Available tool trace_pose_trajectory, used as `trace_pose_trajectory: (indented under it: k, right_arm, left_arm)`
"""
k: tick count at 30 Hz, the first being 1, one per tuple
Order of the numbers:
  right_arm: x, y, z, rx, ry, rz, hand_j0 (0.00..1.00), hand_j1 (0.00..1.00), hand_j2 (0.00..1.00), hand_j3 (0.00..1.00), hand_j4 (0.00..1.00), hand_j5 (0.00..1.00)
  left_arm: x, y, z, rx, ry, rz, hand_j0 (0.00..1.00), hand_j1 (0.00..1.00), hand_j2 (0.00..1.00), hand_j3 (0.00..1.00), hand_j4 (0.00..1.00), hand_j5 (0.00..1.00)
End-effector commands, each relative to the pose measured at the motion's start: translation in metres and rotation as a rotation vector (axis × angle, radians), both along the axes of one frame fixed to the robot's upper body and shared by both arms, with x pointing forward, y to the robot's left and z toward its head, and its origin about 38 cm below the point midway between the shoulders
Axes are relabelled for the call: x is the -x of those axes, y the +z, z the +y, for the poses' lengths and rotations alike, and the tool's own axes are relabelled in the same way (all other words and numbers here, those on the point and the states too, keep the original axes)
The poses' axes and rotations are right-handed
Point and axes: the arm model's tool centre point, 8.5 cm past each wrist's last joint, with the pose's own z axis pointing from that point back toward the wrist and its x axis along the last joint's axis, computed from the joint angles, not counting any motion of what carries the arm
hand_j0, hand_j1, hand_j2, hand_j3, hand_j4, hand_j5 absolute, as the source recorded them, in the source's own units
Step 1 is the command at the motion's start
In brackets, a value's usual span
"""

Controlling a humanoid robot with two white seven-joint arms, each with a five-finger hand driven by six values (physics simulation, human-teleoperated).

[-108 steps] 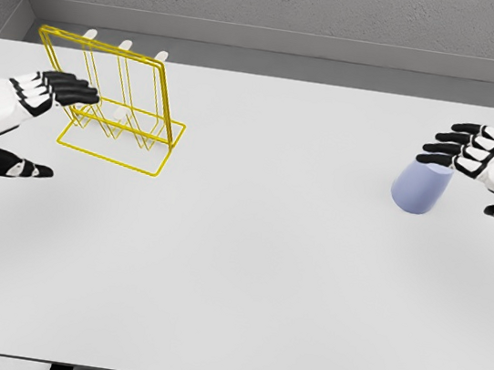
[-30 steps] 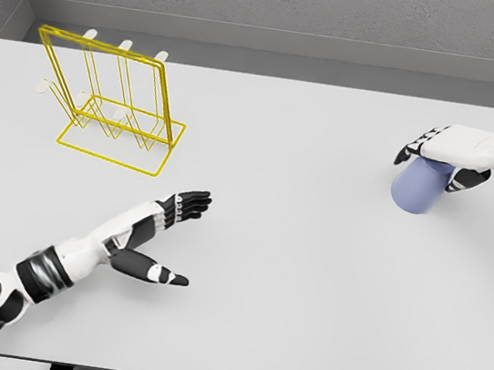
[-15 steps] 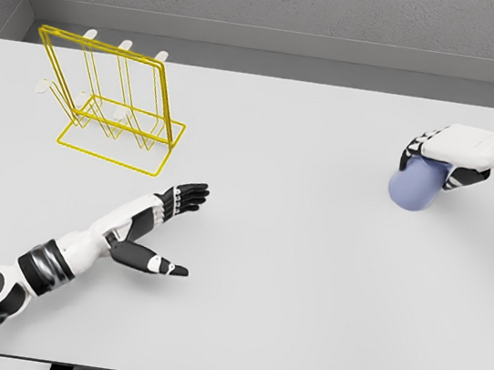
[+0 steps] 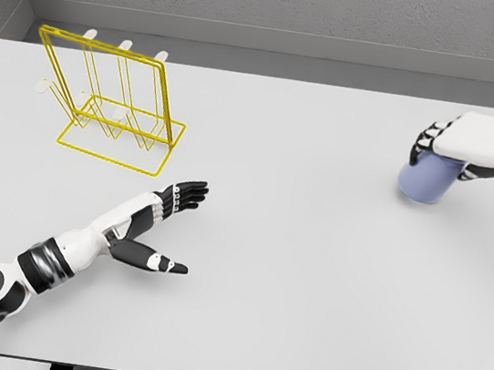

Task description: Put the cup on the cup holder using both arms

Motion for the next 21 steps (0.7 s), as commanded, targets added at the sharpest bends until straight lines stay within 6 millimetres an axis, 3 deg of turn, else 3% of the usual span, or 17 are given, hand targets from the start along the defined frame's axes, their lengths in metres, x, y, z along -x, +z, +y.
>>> trace_pose_trajectory:
  k: [1,6,11,15,21]
  right_arm:
    - [0.013,0.013,0.018,0.018,0.074,-0.036,0.54,0.54,0.54,0.54,0.54,0.54]
    - [0.04,0.024,0.046,0.046,0.196,-0.072,0.54,0.54,0.54,0.54,0.54,0.54]
    - [0.054,0.019,0.066,0.047,0.27,-0.07,0.54,0.54,0.54,0.54,0.54,0.54]
    - [0.055,0.014,0.074,0.033,0.29,-0.06,0.54,0.54,0.54,0.54,0.54,0.54]
    - [0.057,-0.001,0.103,0.002,0.358,-0.027,0.54,0.54,0.54,0.54,0.54,0.54]
  left_arm:
    - [0.0,0.0,0.0,0.002,0.001,0.001,1.0,1.0,1.0,1.0,1.0,1.0]
    - [0.0,-0.001,0.001,0.0,0.003,0.003,1.0,1.0,1.0,1.0,1.0,1.0]
    - [-0.001,-0.001,0.002,-0.002,0.005,0.003,1.0,1.0,1.0,1.0,1.0,1.0]
    - [-0.002,-0.001,0.002,-0.002,0.005,0.002,1.0,1.0,1.0,1.0,1.0,1.0]
    - [-0.003,0.0,0.002,-0.002,0.006,-0.001,1.0,1.0,1.0,1.0,1.0,1.0]
